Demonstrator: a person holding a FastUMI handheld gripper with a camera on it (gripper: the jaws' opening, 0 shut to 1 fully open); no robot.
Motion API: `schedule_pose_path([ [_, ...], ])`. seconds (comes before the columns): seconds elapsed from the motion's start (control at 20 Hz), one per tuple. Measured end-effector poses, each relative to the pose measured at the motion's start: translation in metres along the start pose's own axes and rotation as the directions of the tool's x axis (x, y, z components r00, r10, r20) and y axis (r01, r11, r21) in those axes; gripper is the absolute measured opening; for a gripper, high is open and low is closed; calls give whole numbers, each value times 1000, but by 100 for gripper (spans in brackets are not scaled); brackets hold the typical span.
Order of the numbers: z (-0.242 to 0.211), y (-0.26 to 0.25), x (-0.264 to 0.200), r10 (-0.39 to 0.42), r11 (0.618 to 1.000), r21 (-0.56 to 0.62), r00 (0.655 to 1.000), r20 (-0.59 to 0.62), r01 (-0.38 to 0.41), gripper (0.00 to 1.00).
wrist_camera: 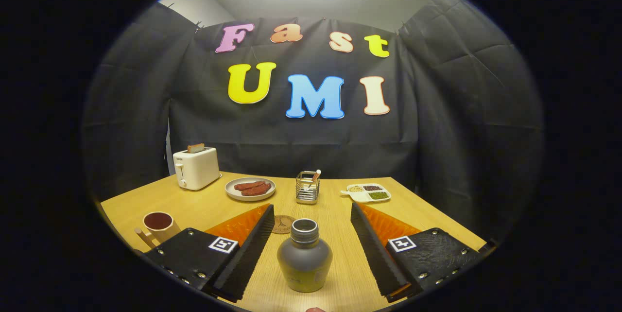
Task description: Take the bottle from table, then pour the juice into the cup, finally place the bottle on the coaster
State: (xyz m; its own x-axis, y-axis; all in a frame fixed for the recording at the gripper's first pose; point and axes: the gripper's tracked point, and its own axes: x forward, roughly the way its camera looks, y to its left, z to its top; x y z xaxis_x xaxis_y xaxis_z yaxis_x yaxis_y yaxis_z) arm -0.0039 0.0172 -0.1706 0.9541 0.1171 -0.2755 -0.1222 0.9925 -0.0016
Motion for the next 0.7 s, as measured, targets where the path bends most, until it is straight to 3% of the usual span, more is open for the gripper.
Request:
schedule_pose_path([
  [0.7,-82,15,14,63,998,-21,984,-167,-67,98],
])
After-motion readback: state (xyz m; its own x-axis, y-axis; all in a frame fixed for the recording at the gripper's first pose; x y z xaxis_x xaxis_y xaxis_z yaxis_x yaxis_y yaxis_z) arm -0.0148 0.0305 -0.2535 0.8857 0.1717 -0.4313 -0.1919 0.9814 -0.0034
